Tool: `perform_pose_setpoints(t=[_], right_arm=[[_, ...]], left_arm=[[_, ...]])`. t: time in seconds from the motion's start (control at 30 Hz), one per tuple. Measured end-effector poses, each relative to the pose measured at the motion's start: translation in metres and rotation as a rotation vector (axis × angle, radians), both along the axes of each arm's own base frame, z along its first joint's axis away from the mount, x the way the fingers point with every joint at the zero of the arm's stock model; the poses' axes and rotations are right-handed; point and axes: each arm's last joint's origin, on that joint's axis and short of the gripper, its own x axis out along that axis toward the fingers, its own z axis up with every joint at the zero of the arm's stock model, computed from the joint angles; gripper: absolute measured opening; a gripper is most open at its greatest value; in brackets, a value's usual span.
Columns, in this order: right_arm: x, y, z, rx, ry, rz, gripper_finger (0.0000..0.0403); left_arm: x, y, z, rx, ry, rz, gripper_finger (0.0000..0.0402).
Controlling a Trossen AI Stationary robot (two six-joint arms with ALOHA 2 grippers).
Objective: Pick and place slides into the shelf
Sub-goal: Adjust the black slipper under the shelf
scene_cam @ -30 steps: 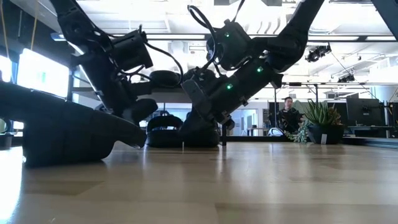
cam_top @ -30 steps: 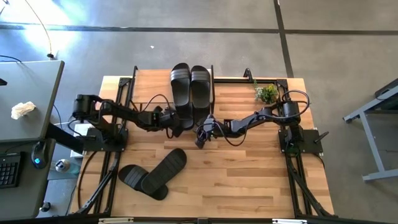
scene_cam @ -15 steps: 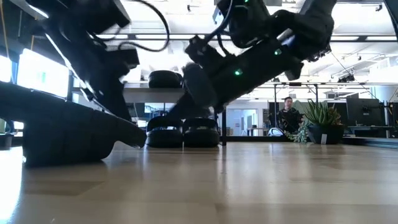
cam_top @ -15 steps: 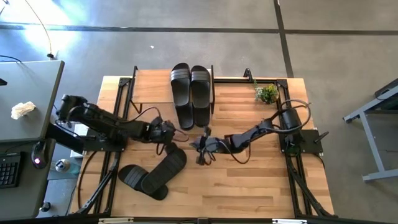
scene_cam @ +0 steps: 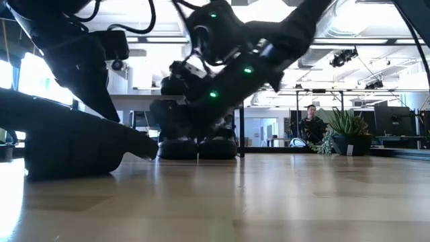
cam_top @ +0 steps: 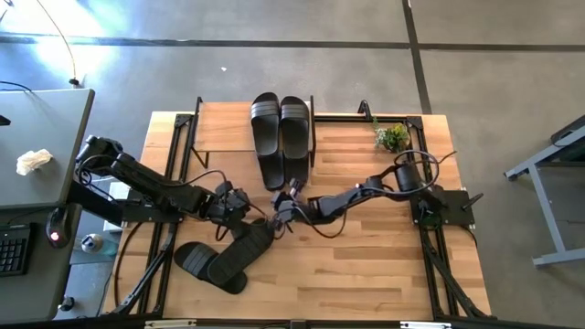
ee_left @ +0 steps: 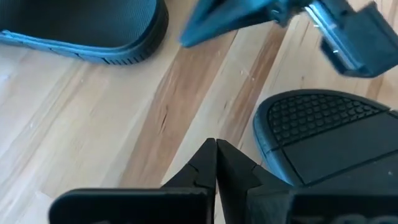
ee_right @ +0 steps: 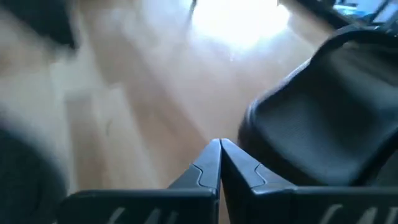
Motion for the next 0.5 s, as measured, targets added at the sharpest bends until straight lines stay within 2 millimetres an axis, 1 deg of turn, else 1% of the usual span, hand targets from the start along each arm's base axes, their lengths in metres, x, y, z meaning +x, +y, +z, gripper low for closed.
perform_pose_setpoints(t=[0.07, 0.13, 0.2, 0.33, 0.5], right_arm=[[0.006, -0.006, 0.002, 0.016, -0.012, -0.034, 0.0000], [0.011, -0.012, -0.001, 0.045, -0.024, -0.053, 0.0000], [0.012, -0.017, -0.006, 0.070, -0.023, -0.074, 0.0000], [0.013, -0.024, -0.006, 0.102, -0.047, -0.112, 0.0000], [0.013, -0.037, -0.007, 0.101, -0.047, -0.147, 0.0000]], left_arm=[[0.000, -0.001, 0.000, 0.007, -0.001, 0.002, 0.0000], [0.000, -0.001, 0.000, 0.008, -0.001, 0.003, 0.0000], [0.000, -0.001, 0.000, 0.008, -0.001, 0.003, 0.0000], [0.000, -0.001, 0.000, 0.007, -0.004, 0.003, 0.0000], [0.000, 0.000, 0.000, 0.012, -0.004, 0.006, 0.0000]])
